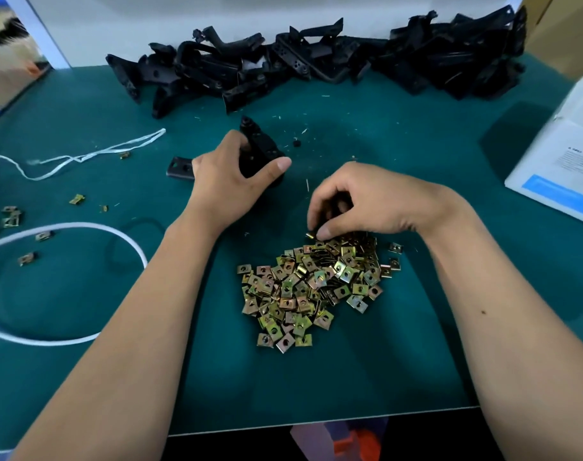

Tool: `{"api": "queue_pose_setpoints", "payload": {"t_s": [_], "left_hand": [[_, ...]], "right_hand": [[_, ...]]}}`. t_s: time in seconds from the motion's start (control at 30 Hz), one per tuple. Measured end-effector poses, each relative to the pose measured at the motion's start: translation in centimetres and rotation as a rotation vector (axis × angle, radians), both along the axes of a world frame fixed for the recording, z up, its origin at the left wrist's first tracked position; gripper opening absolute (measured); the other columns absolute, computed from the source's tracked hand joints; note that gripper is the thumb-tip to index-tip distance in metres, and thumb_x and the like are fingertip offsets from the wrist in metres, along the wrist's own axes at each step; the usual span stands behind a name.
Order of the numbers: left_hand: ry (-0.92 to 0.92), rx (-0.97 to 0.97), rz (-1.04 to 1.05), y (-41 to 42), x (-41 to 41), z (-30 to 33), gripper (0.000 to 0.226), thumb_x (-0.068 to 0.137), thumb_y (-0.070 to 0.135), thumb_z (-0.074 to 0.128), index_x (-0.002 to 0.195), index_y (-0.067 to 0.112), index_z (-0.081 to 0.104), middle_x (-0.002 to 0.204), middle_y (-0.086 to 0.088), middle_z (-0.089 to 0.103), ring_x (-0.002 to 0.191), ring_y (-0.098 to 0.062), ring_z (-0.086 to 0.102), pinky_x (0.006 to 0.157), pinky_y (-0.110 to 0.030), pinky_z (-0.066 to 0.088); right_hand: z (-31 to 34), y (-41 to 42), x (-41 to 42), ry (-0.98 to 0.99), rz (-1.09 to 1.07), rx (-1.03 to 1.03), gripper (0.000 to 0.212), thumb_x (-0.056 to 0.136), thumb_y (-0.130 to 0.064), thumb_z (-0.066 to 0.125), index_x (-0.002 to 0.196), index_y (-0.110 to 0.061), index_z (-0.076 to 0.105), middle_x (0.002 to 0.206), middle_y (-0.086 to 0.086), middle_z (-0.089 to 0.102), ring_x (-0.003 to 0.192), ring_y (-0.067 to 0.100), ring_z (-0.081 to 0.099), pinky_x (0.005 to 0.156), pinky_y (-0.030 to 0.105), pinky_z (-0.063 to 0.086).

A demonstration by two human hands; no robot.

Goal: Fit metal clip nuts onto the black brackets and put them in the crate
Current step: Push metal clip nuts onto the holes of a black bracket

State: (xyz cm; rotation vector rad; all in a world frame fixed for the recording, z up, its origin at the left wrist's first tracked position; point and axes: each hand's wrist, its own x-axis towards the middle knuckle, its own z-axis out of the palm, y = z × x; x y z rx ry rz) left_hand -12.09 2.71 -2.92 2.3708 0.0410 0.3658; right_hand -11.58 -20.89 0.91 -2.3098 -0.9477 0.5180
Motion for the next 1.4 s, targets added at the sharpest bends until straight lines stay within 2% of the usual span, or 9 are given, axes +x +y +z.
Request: {"api": "queue_pose_setpoints", "payload": {"t_s": [0.1,0.3,0.47,0.63,0.77,0.9,1.03,1.17,1.4], "left_hand": [[-0.012,0.004,-0.005,-0.2,0.1,0.2,0.071,0.068,0.090,0.054,0.103,0.028,0.053,0.099,0.008,0.064,0.115,-0.028,0.055,0.104,-0.052,0.045],[-0.027,0.030,-0.031,-0.5,-0.1,0.7,0.070,0.068,0.088,0.052,0.101,0.025,0.053,0.088,0.024,0.052,0.102,-0.015,0.053,0.108,-0.052,0.042],[-0.046,0.026,-0.036,-0.6,-0.3,0.9,0.070,0.069,0.086,0.055,0.099,0.023,0.053,0.085,0.022,0.054,0.095,-0.017,0.056,0.105,-0.053,0.043],[-0.051,0.011,-0.032,-0.5,-0.2,0.9,0.067,0.070,0.086,0.057,0.099,0.026,0.053,0.087,0.022,0.057,0.096,-0.020,0.058,0.103,-0.054,0.045],[-0.048,-0.005,-0.037,-0.6,-0.2,0.9,0.064,0.071,0.085,0.060,0.098,0.026,0.054,0.088,0.017,0.061,0.099,-0.024,0.060,0.100,-0.055,0.047],[-0.036,-0.032,-0.043,-0.8,-0.4,1.0,0.065,0.072,0.084,0.061,0.099,0.025,0.055,0.092,0.011,0.065,0.100,-0.024,0.061,0.100,-0.055,0.048],[-0.048,-0.060,-0.059,-0.8,-0.5,1.1,0.063,0.072,0.082,0.063,0.098,0.025,0.055,0.086,0.013,0.063,0.089,-0.015,0.060,0.096,-0.053,0.049],[-0.076,-0.048,-0.073,-1.0,-0.6,1.2,0.064,0.072,0.081,0.062,0.096,0.022,0.055,0.077,0.017,0.057,0.075,0.000,0.053,0.092,-0.045,0.048],[-0.096,-0.038,-0.181,-1.4,-0.9,1.6,0.061,0.074,0.073,0.068,0.095,0.017,0.054,0.085,0.001,0.068,0.081,-0.019,0.060,0.076,-0.035,0.045]], "right_hand": [[-0.4,0.0,-0.1,-0.043,-0.069,0.029,0.011,0.083,-0.020,0.085,0.085,-0.024,0.075,0.067,-0.023,0.066,0.058,-0.001,0.056,0.056,0.012,0.042],[-0.5,0.4,-0.3,-0.050,-0.161,0.158,0.015,0.084,-0.012,0.082,0.083,-0.019,0.069,0.077,-0.003,0.073,0.071,0.010,0.067,0.071,0.027,0.053],[-0.4,0.2,-0.6,-0.013,-0.189,0.316,0.014,0.084,0.005,0.069,0.090,-0.008,0.069,0.087,0.014,0.072,0.083,0.036,0.065,0.078,0.046,0.054],[-0.2,0.3,-1.0,-0.009,-0.156,0.224,0.034,0.085,0.001,0.061,0.099,-0.023,0.081,0.073,-0.012,0.070,0.062,0.002,0.056,0.067,0.016,0.044],[0.0,0.3,-1.0,-0.058,-0.206,0.222,0.030,0.086,0.000,0.060,0.091,-0.021,0.082,0.083,-0.004,0.077,0.072,0.012,0.064,0.072,0.026,0.050],[-0.4,0.0,-0.8,-0.005,-0.285,0.342,0.025,0.088,-0.001,0.063,0.089,-0.019,0.079,0.075,-0.001,0.072,0.062,0.006,0.055,0.061,0.017,0.044],[-0.7,0.1,-0.5,0.131,-0.332,0.544,0.016,0.093,0.002,0.066,0.098,-0.009,0.077,0.084,0.023,0.068,0.066,0.018,0.054,0.056,0.025,0.046],[-0.8,0.4,-0.5,0.226,-0.408,0.730,0.012,0.095,0.004,0.064,0.097,-0.003,0.073,0.083,0.010,0.069,0.070,0.016,0.059,0.049,0.024,0.044],[-1.0,1.3,-0.8,0.298,-0.575,0.921,0.019,0.093,0.005,0.063,0.078,-0.007,0.064,0.098,0.020,0.072,0.082,0.026,0.075,0.045,0.024,0.049]]}}
